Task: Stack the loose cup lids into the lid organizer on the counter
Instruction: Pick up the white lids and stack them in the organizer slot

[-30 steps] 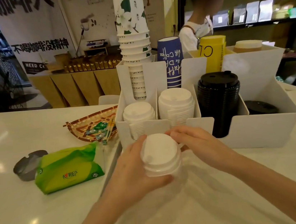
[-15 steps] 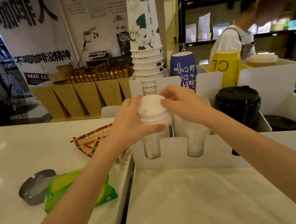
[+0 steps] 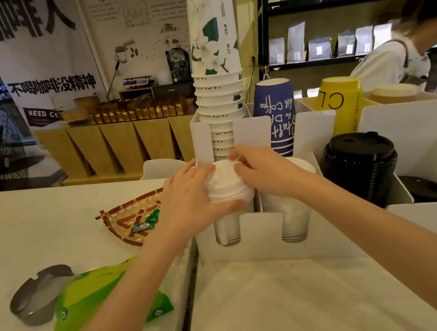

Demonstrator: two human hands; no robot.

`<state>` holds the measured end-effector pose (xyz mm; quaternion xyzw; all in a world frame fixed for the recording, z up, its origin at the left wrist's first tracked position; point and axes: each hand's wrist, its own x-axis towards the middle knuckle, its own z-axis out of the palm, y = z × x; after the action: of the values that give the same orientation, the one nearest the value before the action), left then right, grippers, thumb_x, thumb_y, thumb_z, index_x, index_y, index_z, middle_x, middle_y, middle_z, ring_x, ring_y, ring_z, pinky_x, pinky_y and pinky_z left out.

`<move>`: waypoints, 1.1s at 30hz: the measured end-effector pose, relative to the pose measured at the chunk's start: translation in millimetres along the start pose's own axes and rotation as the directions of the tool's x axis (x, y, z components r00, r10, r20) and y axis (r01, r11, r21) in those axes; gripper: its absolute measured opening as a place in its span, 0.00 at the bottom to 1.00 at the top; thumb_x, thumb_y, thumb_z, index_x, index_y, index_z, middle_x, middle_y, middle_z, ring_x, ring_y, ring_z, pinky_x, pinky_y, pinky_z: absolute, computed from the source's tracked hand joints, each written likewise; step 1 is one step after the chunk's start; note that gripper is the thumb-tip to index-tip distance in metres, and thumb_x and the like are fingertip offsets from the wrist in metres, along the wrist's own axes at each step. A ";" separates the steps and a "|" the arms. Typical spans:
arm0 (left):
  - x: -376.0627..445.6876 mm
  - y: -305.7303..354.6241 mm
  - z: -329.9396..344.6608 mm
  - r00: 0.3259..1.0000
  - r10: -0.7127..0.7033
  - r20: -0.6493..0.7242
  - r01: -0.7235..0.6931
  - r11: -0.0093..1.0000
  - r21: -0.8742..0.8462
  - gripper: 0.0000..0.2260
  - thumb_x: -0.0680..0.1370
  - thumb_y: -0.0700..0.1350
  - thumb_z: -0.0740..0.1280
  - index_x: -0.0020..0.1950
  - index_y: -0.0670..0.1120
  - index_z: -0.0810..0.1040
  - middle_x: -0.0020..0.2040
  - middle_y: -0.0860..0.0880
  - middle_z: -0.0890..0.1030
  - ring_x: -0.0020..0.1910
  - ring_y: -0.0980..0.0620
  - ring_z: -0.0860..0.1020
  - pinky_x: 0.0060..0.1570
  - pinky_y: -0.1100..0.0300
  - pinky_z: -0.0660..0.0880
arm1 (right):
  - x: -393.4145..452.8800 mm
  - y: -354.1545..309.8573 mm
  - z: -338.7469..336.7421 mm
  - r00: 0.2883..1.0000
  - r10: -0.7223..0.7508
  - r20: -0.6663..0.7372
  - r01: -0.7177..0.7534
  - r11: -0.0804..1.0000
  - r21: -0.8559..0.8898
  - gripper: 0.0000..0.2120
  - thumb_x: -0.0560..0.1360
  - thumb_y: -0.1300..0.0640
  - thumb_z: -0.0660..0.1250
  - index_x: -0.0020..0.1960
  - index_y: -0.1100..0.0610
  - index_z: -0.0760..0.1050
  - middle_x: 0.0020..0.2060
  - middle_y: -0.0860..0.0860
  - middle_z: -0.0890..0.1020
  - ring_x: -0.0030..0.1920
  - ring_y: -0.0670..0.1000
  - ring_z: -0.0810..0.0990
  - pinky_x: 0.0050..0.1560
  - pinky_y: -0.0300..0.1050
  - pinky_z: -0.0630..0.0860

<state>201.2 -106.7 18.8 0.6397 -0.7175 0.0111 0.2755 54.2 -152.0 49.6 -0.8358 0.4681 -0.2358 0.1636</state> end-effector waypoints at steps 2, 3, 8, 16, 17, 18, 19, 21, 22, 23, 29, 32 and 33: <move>0.5 -2.0 3.3 1.000 0.013 -0.012 -0.013 1.000 0.014 0.38 0.62 0.68 0.65 0.67 0.52 0.65 0.70 0.51 0.68 0.72 0.52 0.57 0.69 0.50 0.55 | -0.1 0.6 1.0 1.000 -0.008 0.006 0.008 0.999 -0.036 0.16 0.77 0.57 0.54 0.64 0.57 0.67 0.60 0.58 0.77 0.58 0.57 0.74 0.57 0.49 0.70; 0.9 -2.6 4.7 1.000 0.017 -0.015 -0.017 1.000 0.025 0.38 0.62 0.69 0.65 0.67 0.52 0.65 0.70 0.52 0.68 0.72 0.52 0.57 0.69 0.50 0.55 | 0.0 0.9 1.8 1.000 -0.012 0.007 0.013 0.998 -0.066 0.16 0.77 0.57 0.53 0.64 0.57 0.67 0.60 0.58 0.77 0.58 0.57 0.74 0.58 0.51 0.71; -0.5 -1.1 10.9 0.997 0.045 -0.058 -0.041 0.996 0.078 0.37 0.62 0.70 0.64 0.65 0.52 0.66 0.68 0.53 0.70 0.72 0.52 0.58 0.67 0.50 0.58 | 0.0 1.8 5.1 0.999 -0.035 0.006 0.035 0.951 -0.306 0.17 0.77 0.58 0.52 0.65 0.56 0.67 0.63 0.60 0.73 0.65 0.58 0.68 0.65 0.57 0.65; -5.9 -4.0 17.6 0.999 0.040 -0.034 -0.033 0.982 0.185 0.42 0.65 0.72 0.54 0.72 0.49 0.54 0.75 0.50 0.58 0.74 0.52 0.51 0.71 0.51 0.50 | 2.4 -3.7 5.2 0.998 -0.057 -0.001 0.052 0.916 -0.398 0.17 0.77 0.58 0.53 0.64 0.54 0.68 0.62 0.58 0.75 0.64 0.58 0.69 0.64 0.56 0.66; -6.6 -4.4 18.7 0.999 0.041 -0.034 -0.034 0.980 0.197 0.42 0.66 0.72 0.53 0.72 0.49 0.53 0.75 0.50 0.57 0.75 0.52 0.51 0.71 0.50 0.49 | 1.8 -4.3 5.8 0.997 -0.070 -0.009 0.059 0.901 -0.430 0.17 0.77 0.58 0.53 0.64 0.54 0.69 0.61 0.57 0.75 0.63 0.58 0.69 0.63 0.56 0.67; -6.9 -4.6 19.7 0.999 0.038 -0.030 -0.031 0.979 0.200 0.41 0.66 0.72 0.53 0.72 0.50 0.52 0.76 0.50 0.56 0.75 0.52 0.50 0.72 0.49 0.48 | 1.1 -4.8 6.5 0.996 -0.087 -0.018 0.068 0.883 -0.465 0.17 0.77 0.58 0.53 0.63 0.54 0.70 0.61 0.57 0.75 0.63 0.57 0.69 0.62 0.55 0.67; -6.5 -4.7 20.4 0.999 0.032 -0.024 -0.027 0.980 0.196 0.41 0.67 0.72 0.53 0.72 0.50 0.52 0.76 0.50 0.56 0.75 0.52 0.50 0.72 0.49 0.47 | 0.5 -4.8 7.3 0.995 -0.100 -0.027 0.074 0.870 -0.488 0.16 0.77 0.57 0.53 0.63 0.55 0.70 0.61 0.56 0.75 0.62 0.57 0.69 0.62 0.54 0.67; -5.5 -5.2 21.5 1.000 0.021 -0.014 -0.018 0.982 0.190 0.39 0.68 0.71 0.53 0.72 0.50 0.53 0.76 0.50 0.55 0.75 0.53 0.49 0.72 0.48 0.46 | -0.9 -5.3 8.8 0.993 -0.111 -0.041 0.077 0.866 -0.495 0.16 0.77 0.57 0.53 0.62 0.56 0.70 0.60 0.55 0.76 0.62 0.56 0.70 0.61 0.54 0.67; -5.3 -5.3 21.9 1.000 0.017 -0.016 -0.014 0.982 0.190 0.39 0.68 0.71 0.53 0.72 0.50 0.54 0.76 0.50 0.56 0.75 0.53 0.49 0.72 0.47 0.45 | -1.3 -5.1 9.9 0.992 -0.116 -0.049 0.077 0.864 -0.498 0.16 0.77 0.57 0.54 0.61 0.56 0.71 0.60 0.55 0.76 0.61 0.56 0.70 0.60 0.53 0.66; -5.2 -5.3 22.8 1.000 0.014 -0.025 -0.009 0.982 0.189 0.39 0.67 0.71 0.53 0.72 0.50 0.55 0.76 0.51 0.56 0.75 0.52 0.50 0.72 0.46 0.45 | -1.4 -4.7 11.1 0.991 -0.122 -0.058 0.076 0.858 -0.508 0.15 0.77 0.57 0.54 0.61 0.57 0.71 0.59 0.55 0.76 0.60 0.56 0.71 0.59 0.53 0.66; -9.8 -2.0 30.0 0.988 -0.029 -0.150 0.050 0.989 0.142 0.40 0.64 0.74 0.52 0.69 0.51 0.61 0.73 0.51 0.64 0.73 0.50 0.56 0.71 0.46 0.51 | 0.8 -6.4 15.1 0.991 -0.127 -0.038 0.082 0.811 -0.579 0.15 0.77 0.56 0.55 0.61 0.57 0.70 0.60 0.55 0.76 0.61 0.56 0.71 0.59 0.52 0.65; -10.9 -2.2 31.0 0.992 -0.035 -0.124 0.050 0.992 0.117 0.40 0.65 0.73 0.54 0.70 0.50 0.58 0.75 0.50 0.58 0.75 0.49 0.51 0.72 0.48 0.49 | 1.2 -7.4 17.0 0.989 -0.147 -0.034 0.097 0.793 -0.602 0.15 0.75 0.57 0.58 0.61 0.56 0.70 0.59 0.54 0.76 0.60 0.56 0.72 0.59 0.52 0.65; -11.4 -2.7 30.9 0.994 -0.020 -0.110 0.030 0.995 0.097 0.41 0.65 0.73 0.54 0.71 0.50 0.57 0.76 0.49 0.56 0.75 0.50 0.50 0.72 0.49 0.48 | 1.0 -7.2 17.5 0.988 -0.152 -0.035 0.100 0.791 -0.604 0.15 0.75 0.58 0.58 0.61 0.56 0.70 0.59 0.54 0.77 0.60 0.56 0.72 0.59 0.51 0.65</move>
<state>192.3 -108.1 -12.9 0.6599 -0.6919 0.0780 0.2823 69.2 -148.3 38.8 -0.8635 0.4681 -0.1196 -0.1447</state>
